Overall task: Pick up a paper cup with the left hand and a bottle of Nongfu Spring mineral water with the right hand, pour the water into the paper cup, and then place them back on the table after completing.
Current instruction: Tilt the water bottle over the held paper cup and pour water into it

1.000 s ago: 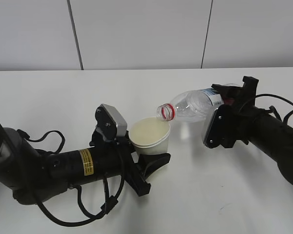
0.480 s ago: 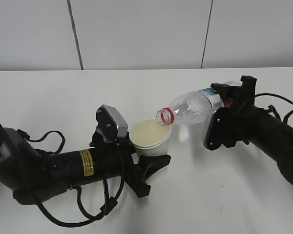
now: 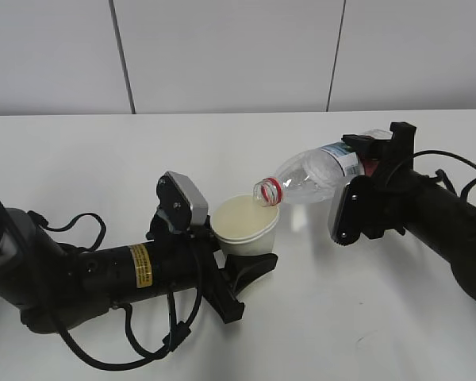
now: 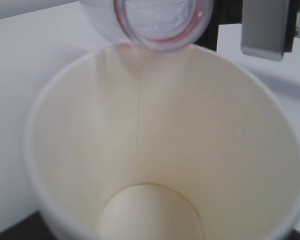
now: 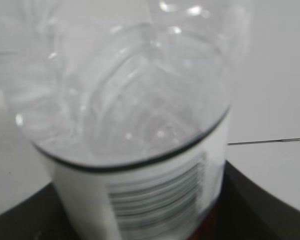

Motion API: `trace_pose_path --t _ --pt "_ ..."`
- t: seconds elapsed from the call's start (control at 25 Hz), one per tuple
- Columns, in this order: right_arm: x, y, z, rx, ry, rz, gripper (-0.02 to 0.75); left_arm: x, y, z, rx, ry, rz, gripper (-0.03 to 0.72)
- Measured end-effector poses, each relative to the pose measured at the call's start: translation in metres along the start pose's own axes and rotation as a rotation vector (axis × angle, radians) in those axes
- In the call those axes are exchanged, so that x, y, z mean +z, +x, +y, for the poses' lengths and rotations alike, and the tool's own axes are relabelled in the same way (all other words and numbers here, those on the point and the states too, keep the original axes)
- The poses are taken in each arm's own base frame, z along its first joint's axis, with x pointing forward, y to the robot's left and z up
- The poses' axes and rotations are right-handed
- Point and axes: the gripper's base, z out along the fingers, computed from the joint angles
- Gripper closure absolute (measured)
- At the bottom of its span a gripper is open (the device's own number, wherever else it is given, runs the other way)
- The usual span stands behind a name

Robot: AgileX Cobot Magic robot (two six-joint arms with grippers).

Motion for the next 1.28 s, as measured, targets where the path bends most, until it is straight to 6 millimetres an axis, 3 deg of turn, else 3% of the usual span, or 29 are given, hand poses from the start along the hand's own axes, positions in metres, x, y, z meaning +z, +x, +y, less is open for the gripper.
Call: trace_pose_path --t 0.88,1.28 --pt "0.002 0.0 -0.003 -0.014 0.011 -0.001 0.286 0.0 0.001 0.0 0.0 -0.002 0.012 0.303" --pt "0.001 -0.003 -0.018 -0.026 0.058 -0.008 0.286 0.0 0.002 0.0 0.0 -0.005 0.024 0.304"
